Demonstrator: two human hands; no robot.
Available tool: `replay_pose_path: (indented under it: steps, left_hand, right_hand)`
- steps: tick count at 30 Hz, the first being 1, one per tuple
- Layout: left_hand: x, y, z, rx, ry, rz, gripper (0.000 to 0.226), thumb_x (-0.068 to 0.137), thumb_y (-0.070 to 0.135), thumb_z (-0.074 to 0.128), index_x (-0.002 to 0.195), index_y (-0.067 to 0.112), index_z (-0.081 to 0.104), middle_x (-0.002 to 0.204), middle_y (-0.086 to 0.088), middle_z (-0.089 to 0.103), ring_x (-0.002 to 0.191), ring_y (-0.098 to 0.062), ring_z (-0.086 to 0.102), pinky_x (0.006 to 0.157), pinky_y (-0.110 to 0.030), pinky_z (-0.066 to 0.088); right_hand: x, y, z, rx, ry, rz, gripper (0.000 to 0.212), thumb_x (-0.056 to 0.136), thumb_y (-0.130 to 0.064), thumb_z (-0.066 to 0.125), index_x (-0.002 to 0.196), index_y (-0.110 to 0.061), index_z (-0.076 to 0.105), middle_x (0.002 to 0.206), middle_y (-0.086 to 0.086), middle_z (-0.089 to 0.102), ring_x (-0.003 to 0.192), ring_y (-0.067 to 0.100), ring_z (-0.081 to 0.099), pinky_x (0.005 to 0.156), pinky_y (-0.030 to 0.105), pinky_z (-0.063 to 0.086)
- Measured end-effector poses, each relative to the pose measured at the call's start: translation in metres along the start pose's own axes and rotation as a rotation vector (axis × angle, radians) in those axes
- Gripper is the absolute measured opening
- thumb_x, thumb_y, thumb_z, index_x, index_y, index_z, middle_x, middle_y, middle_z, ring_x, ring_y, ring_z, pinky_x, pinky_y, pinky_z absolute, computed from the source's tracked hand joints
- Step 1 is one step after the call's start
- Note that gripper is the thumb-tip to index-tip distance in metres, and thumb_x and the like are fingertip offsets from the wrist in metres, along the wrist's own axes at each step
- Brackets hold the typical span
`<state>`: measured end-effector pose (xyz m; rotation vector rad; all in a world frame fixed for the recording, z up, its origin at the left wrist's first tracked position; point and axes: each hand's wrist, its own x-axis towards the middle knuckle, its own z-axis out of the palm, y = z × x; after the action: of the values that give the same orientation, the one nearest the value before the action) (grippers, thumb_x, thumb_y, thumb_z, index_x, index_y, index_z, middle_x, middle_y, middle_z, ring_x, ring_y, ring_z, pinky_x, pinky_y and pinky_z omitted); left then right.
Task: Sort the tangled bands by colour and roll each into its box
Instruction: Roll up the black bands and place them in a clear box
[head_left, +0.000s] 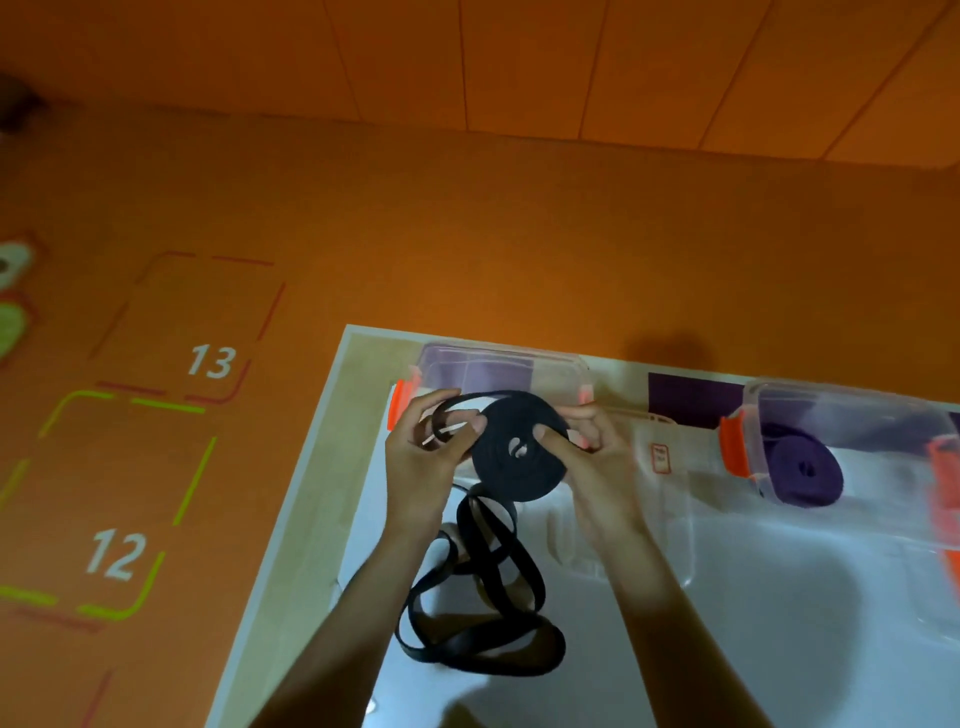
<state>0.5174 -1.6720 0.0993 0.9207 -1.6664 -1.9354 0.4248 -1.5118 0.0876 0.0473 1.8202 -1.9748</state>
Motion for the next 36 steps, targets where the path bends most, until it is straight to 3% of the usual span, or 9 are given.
replay_pose_path:
  steps: [6, 11, 17, 21, 24, 25, 27, 32, 36]
  left_hand:
    - [0.016, -0.010, 0.015, 0.123, 0.094, 0.041, 0.030, 0.084, 0.018, 0.090, 0.105, 0.021, 0.070, 0.104, -0.010, 0.074, 0.100, -0.024, 0.075, 0.082, -0.041, 0.065]
    - [0.029, -0.014, 0.013, 0.038, -0.023, -0.320, 0.037, 0.083, 0.015, 0.090, 0.117, 0.018, 0.075, 0.095, -0.022, 0.077, 0.095, -0.037, 0.078, 0.090, -0.046, 0.065]
    - [0.050, -0.015, 0.021, 0.002, 0.015, -0.367, 0.035, 0.084, 0.002, 0.086, 0.118, 0.008, 0.076, 0.098, -0.019, 0.080, 0.096, -0.031, 0.079, 0.080, -0.032, 0.065]
    - [0.067, -0.029, 0.025, 0.001, 0.026, -0.470, 0.033, 0.086, 0.001, 0.084, 0.117, 0.007, 0.076, 0.103, -0.011, 0.080, 0.098, -0.029, 0.078, 0.075, -0.025, 0.064]
    - [0.087, -0.046, 0.025, 0.094, 0.056, -0.461, 0.032, 0.087, -0.002, 0.082, 0.118, 0.003, 0.075, 0.119, -0.020, 0.074, 0.109, -0.039, 0.073, 0.087, -0.037, 0.065]
    - [0.094, -0.053, 0.026, 0.169, 0.072, -0.446, 0.032, 0.087, -0.003, 0.081, 0.119, 0.000, 0.075, 0.121, -0.022, 0.074, 0.111, -0.042, 0.072, 0.094, -0.044, 0.063]
    - [0.106, -0.064, 0.028, 0.315, 0.086, -0.419, 0.032, 0.087, -0.001, 0.081, 0.119, -0.001, 0.076, 0.120, -0.022, 0.074, 0.113, -0.042, 0.070, 0.103, -0.051, 0.057]
    - [0.130, -0.088, 0.037, 0.559, 0.079, -0.403, 0.030, 0.085, 0.011, 0.087, 0.114, 0.008, 0.079, 0.118, -0.013, 0.077, 0.110, -0.031, 0.073, 0.097, -0.028, 0.055]
    - [0.146, -0.110, 0.039, 0.623, 0.109, -0.463, 0.037, 0.087, 0.017, 0.087, 0.120, 0.006, 0.076, 0.124, -0.013, 0.074, 0.114, -0.031, 0.071, 0.104, -0.033, 0.052]
  right_hand:
    - [0.027, 0.006, 0.000, 0.155, -0.015, 0.086, 0.026, 0.083, -0.004, 0.085, 0.090, -0.025, 0.072, 0.117, 0.005, 0.078, 0.112, 0.028, 0.073, 0.077, 0.034, 0.060]
    - [0.038, 0.010, 0.002, 0.270, 0.122, 0.129, 0.023, 0.086, 0.004, 0.077, 0.097, -0.013, 0.066, 0.122, 0.018, 0.072, 0.120, 0.036, 0.067, 0.091, 0.051, 0.058]
    - [0.047, 0.020, 0.009, 0.276, 0.195, 0.195, 0.024, 0.085, 0.007, 0.077, 0.099, -0.009, 0.065, 0.124, 0.023, 0.070, 0.121, 0.038, 0.066, 0.103, 0.064, 0.052]
    - [0.053, 0.029, 0.010, 0.136, 0.266, 0.214, 0.025, 0.083, 0.004, 0.081, 0.099, -0.006, 0.064, 0.109, 0.017, 0.074, 0.111, 0.036, 0.070, 0.100, 0.056, 0.057]
    - [0.062, 0.035, 0.012, -0.137, 0.222, 0.147, 0.016, 0.083, 0.004, 0.080, 0.091, -0.002, 0.068, 0.088, 0.003, 0.072, 0.097, 0.006, 0.072, 0.081, 0.019, 0.059]
    - [0.065, 0.038, 0.013, -0.263, 0.180, 0.132, 0.012, 0.084, 0.004, 0.077, 0.091, 0.001, 0.068, 0.086, 0.005, 0.071, 0.093, 0.002, 0.071, 0.079, 0.018, 0.058]
    - [0.070, 0.046, 0.016, -0.470, 0.101, 0.163, 0.014, 0.087, 0.002, 0.072, 0.099, 0.001, 0.064, 0.091, 0.011, 0.070, 0.091, 0.021, 0.071, 0.074, 0.033, 0.057]
    - [0.088, 0.055, 0.024, -0.693, -0.073, 0.395, 0.040, 0.093, -0.010, 0.069, 0.124, -0.001, 0.046, 0.104, 0.011, 0.060, 0.091, 0.028, 0.064, 0.071, 0.041, 0.061]
    - [0.110, 0.059, 0.029, -0.688, -0.128, 0.541, 0.045, 0.094, -0.012, 0.071, 0.130, 0.000, 0.047, 0.120, 0.017, 0.062, 0.102, 0.030, 0.066, 0.070, 0.037, 0.062]
